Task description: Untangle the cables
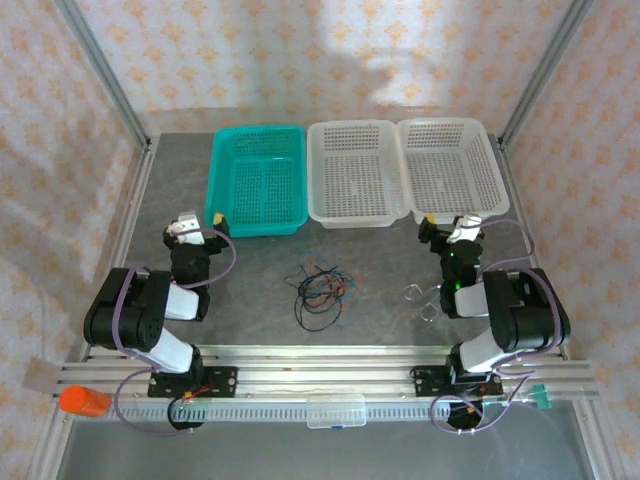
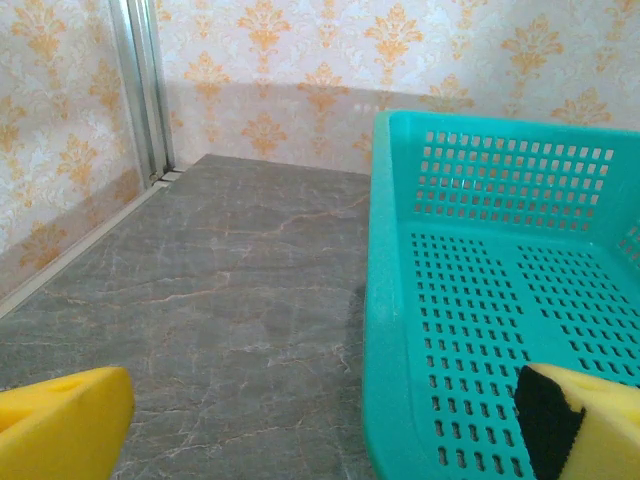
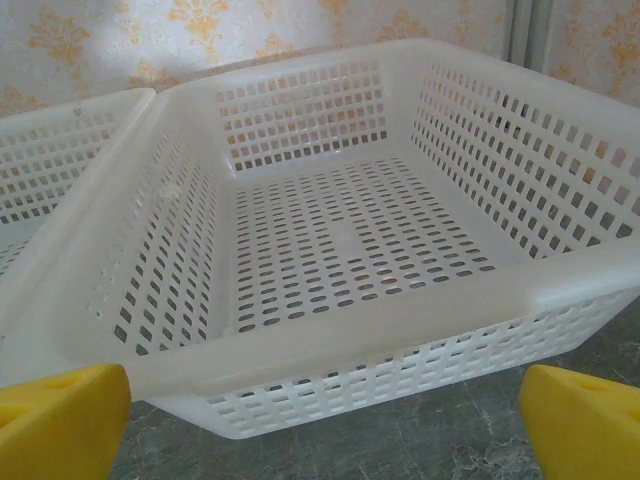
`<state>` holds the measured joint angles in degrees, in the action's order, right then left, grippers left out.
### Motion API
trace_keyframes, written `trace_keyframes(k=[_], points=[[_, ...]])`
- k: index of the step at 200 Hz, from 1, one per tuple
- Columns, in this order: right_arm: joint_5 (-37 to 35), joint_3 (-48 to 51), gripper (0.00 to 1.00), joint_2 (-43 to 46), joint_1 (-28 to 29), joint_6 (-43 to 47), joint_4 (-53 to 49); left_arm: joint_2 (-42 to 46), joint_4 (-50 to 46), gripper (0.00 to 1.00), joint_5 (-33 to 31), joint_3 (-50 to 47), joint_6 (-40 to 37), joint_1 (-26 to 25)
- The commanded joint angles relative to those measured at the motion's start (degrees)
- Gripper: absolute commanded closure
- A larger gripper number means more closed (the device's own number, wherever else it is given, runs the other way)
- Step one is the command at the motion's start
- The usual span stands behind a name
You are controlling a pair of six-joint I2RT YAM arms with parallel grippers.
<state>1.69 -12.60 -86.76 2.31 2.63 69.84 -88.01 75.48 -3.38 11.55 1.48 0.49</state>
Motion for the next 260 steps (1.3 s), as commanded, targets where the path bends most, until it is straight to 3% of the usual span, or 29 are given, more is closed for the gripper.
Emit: trace_keyframes(k=[1,130,158,176,227,260], points=[[-1.1,-0.9,0.00,-0.1,-0.2,-0.1,0.1,0.0,0.1,0.00,1.2,0.9,-0.3,-0.1],[-1.1,-0.9,0.00,-0.1,-0.2,-0.1,0.0,0.0,0.3,0.00,0.7,0.7,-0.3,-0.2],[0.6,0.3,0.00,0.6,-0.2,0.4,1.6,0.4,7.9,0.00,3.4,-3.2,-2.2,-1.0],[1.3,1.8,0.00,2.9,0.1,1.2,2.5,3.2,10.1,0.00,-0.5,-5.7,-4.2,-3.7],[-1.1,3.4,0.00,18.6,0.6,-2.6,-9.3,24.0,-10.6,0.01,-10.8,-4.6,-3.7,-9.6],[-3.0,1.8,0.00,30.0,0.6,-8.6,-19.7,31.5,-24.1,0.01,-14.1,0.9,3.2,-9.8]])
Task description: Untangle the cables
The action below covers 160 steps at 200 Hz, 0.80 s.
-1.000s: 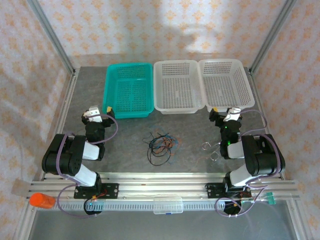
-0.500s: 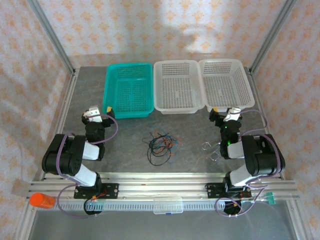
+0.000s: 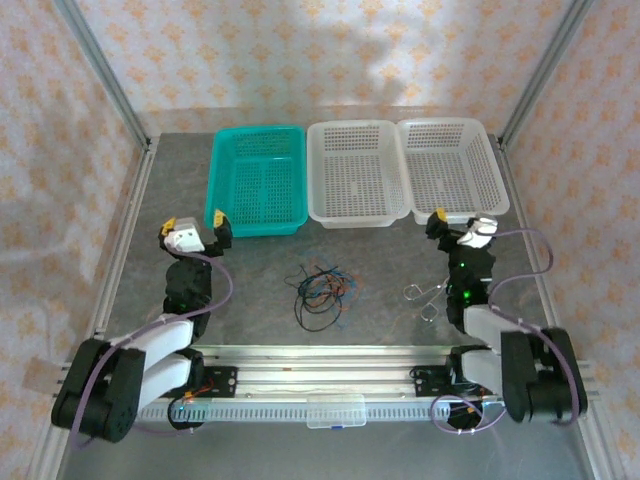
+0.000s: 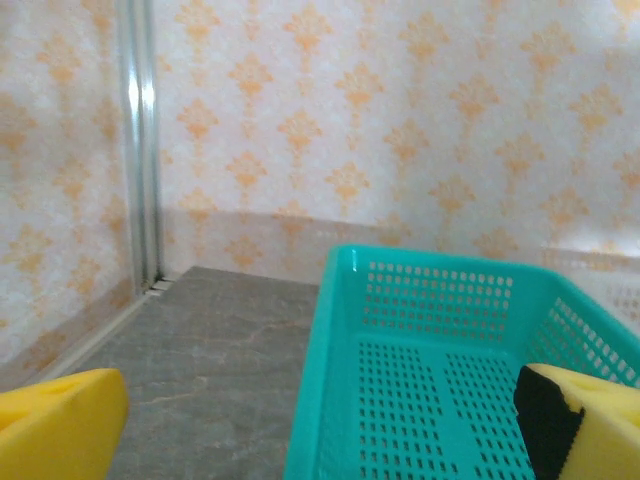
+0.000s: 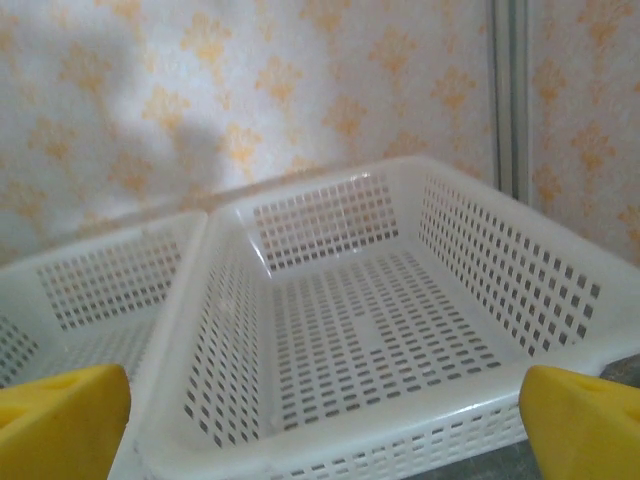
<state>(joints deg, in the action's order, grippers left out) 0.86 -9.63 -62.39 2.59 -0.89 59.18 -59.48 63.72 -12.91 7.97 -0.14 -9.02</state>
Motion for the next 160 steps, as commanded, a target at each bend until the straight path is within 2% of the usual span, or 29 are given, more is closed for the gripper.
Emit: trace_keyframes(k=[1,18,44,61,81,94,102,121,140,160], points=[[-2.3,-1.4,0.00,5.9,0.3,-5.4,-9.4,3.0,-12.5,0.00,-4.6,4.6,5.0,-0.3],[-10.9,-6.6,0.00,8.7,0.3,-14.8,-22.6,4.1,-19.6,0.01,-7.8,8.9,9.9,-0.3],[-25.1,-16.7,0.00,7.2,0.2,-29.7,-46.2,2.5,-42.2,0.00,-19.2,21.0,22.8,-0.2],[-29.4,-21.3,0.00,5.8,0.2,-36.6,-56.6,-0.6,-52.9,0.00,-16.2,28.1,25.0,0.7],[-23.8,-25.7,0.00,4.5,0.2,-33.1,-60.3,-4.0,-61.0,0.00,-10.1,34.6,26.3,0.8],[-16.0,-28.1,0.00,3.6,0.2,-31.4,-61.8,-5.6,-62.4,0.01,-2.6,36.6,24.5,0.1],[-10.1,-29.5,0.00,2.9,0.2,-28.8,-62.3,-6.3,-63.6,0.01,-0.5,37.8,24.3,-1.3],[0.5,-33.0,0.00,0.5,0.5,-26.7,-65.3,-7.8,-67.8,0.01,0.1,40.6,23.6,-7.0],[3.0,-38.2,0.04,-3.5,2.9,-26.0,-73.1,-8.8,-72.0,0.01,-0.9,42.8,23.0,-13.6],[2.9,-41.3,0.10,-5.9,8.5,-25.0,-78.7,-9.4,-75.3,0.01,-1.4,43.6,23.4,-20.0]])
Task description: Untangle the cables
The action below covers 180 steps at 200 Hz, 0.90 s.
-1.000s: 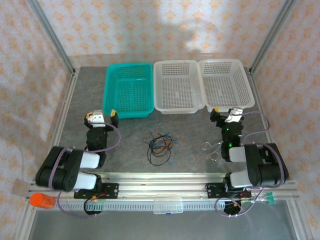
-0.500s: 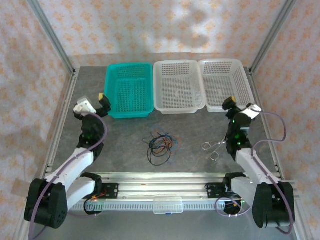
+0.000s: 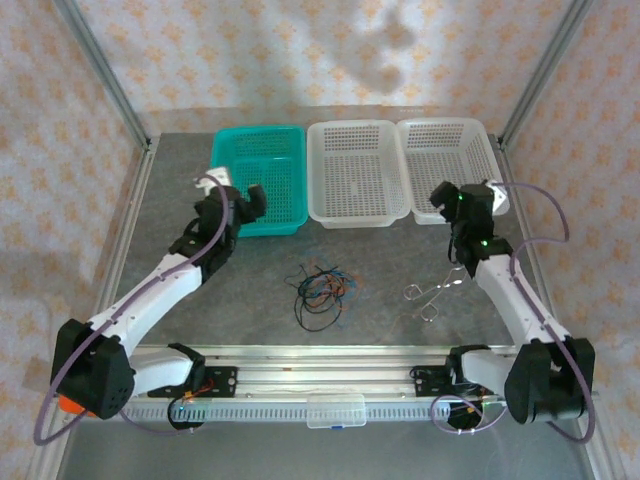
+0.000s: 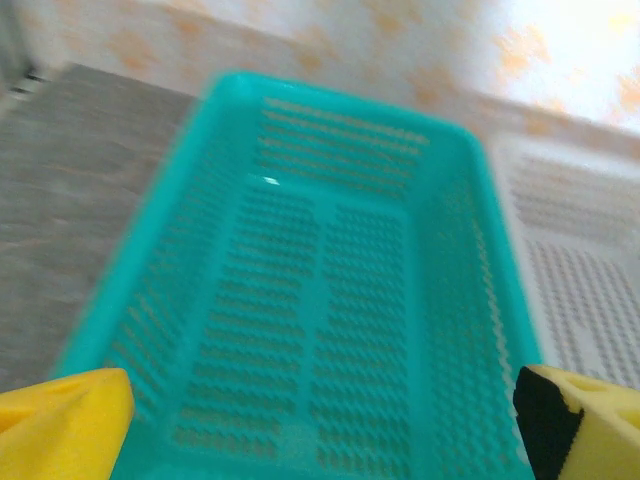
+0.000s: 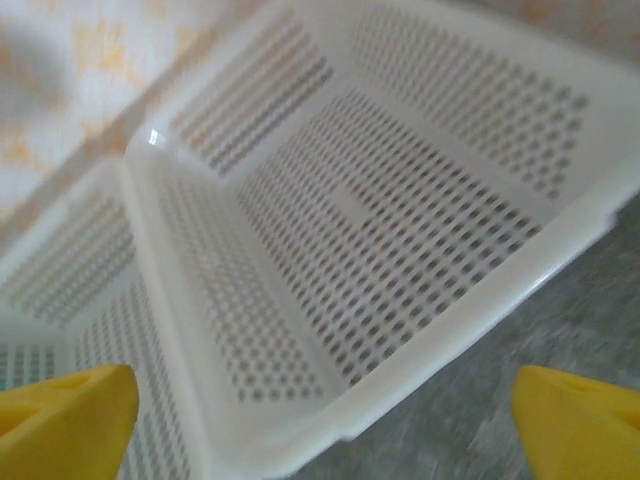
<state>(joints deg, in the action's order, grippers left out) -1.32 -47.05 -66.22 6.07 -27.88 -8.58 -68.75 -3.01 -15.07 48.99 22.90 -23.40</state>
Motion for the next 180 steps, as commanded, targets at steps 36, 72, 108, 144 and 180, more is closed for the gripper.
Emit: trace_keyframes(k=[36,72,108,144,180], points=[[6.7,-5.2,0.18,-5.6,16.1,-0.6,-16.4,-0.2,-10.6,0.01,2.6,0.6,3.1,-13.9],[6.8,-3.7,0.25,-7.6,25.5,-3.1,-16.7,-2.2,-7.1,0.01,3.4,-1.7,7.4,-21.6],[12.7,0.8,0.31,-8.1,27.3,-1.8,-11.5,-8.2,-2.3,0.01,5.8,-2.4,8.7,-28.2],[17.8,3.0,0.48,-10.5,27.3,-1.2,-9.2,-12.6,1.6,0.00,7.7,-5.0,12.3,-31.1],[21.5,4.8,0.59,-12.0,27.3,-1.3,-6.2,-12.9,2.5,0.01,6.7,-7.0,14.4,-31.0]])
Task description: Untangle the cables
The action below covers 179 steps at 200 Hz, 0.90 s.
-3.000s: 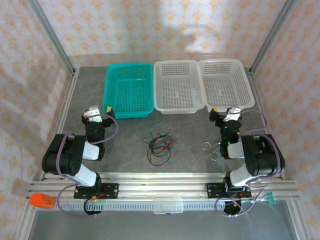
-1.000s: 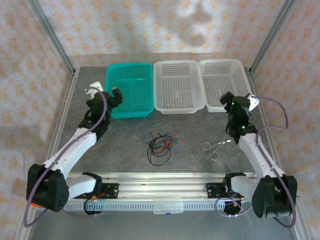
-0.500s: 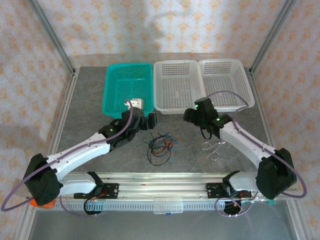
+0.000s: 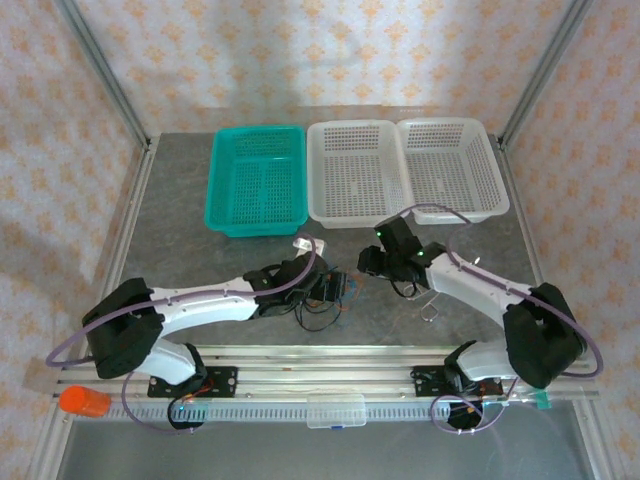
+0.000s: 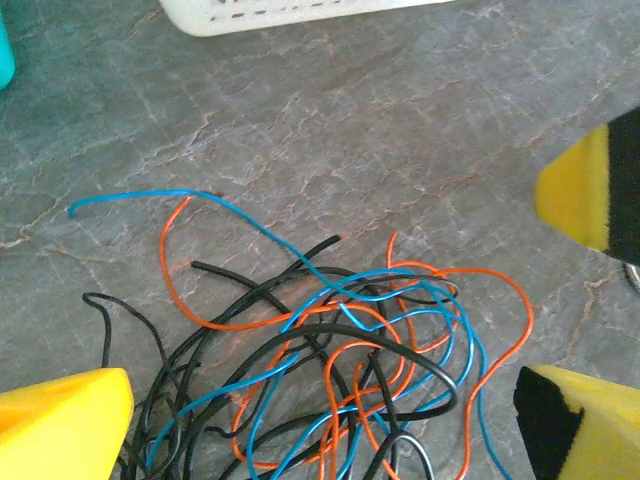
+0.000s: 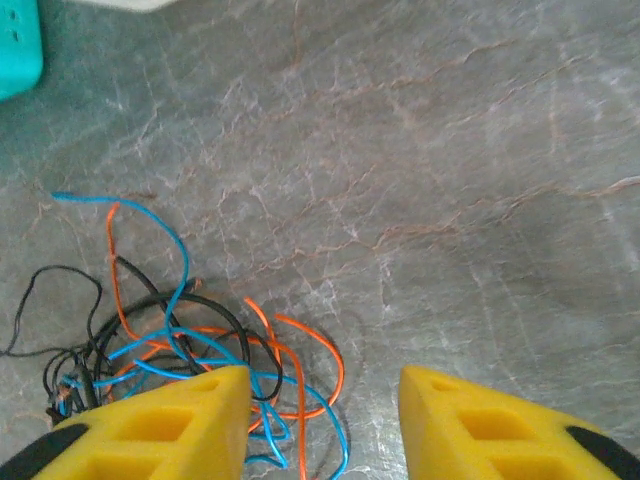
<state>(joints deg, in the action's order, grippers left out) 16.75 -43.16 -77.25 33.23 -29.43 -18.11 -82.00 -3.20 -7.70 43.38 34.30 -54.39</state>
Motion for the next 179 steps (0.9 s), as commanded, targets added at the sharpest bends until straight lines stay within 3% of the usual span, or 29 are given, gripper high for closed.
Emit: trace_keyframes(k=[1,100,179], points=[[3.5,0.9,0.60,-1.0,0.2,0.2,3.4,0.3,2.7,0.01,-0.7,-1.4,3.1,0.0],[8.0,-0.5,0.71,-9.2,0.6,0.9,3.2,0.2,4.5,0.01,0.5,-1.4,3.8,2.1],[4.3,-2.1,1.00,-5.1,1.2,1.5,0.9,-1.9,4.7,0.00,-0.4,1.0,4.9,4.4]])
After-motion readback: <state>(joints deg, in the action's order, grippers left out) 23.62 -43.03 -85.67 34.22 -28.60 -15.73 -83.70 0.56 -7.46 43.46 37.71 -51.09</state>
